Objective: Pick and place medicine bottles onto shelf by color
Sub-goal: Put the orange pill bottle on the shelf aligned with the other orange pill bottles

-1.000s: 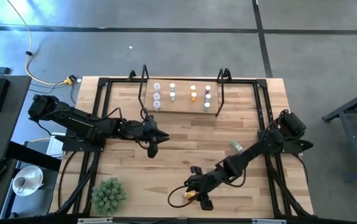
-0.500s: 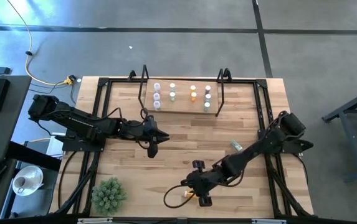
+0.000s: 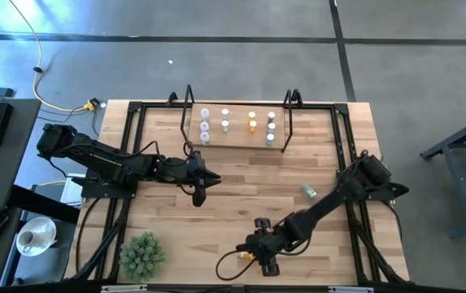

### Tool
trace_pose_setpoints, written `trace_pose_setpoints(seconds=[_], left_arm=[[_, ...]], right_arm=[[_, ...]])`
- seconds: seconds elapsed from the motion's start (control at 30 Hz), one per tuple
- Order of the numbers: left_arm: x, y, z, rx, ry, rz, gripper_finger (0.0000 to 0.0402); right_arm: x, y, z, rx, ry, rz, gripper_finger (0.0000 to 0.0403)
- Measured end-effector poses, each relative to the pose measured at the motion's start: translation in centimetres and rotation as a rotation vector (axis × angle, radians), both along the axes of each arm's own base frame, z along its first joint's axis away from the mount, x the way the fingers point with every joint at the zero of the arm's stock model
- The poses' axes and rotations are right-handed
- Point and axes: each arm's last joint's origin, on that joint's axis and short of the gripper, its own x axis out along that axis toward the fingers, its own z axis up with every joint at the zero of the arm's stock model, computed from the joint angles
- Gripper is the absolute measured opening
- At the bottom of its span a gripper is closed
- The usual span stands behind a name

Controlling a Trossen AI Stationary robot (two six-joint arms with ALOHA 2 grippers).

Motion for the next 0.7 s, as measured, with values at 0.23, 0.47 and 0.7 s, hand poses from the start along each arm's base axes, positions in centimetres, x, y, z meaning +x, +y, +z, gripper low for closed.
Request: trace_pose_setpoints(seconds=[0.23,0.47,0.7], left_arm=[[0.0,0.0,0.0,0.0,0.0,0.0,0.007],[0.0,0.0,0.0,0.001,0.0,0.001,0.007],[0.0,0.0,0.0,0.002,0.001,0.004,0.007]], right_arm=[[0.5,0.6,-1.9,0.012,0.015,-0.026,0.0206],[0.6,0.7,-3.4,0.006,0.059,-0.037,0.0206],[0.7,0.8,-4.3,0.004,0.089,-0.058,0.0206]])
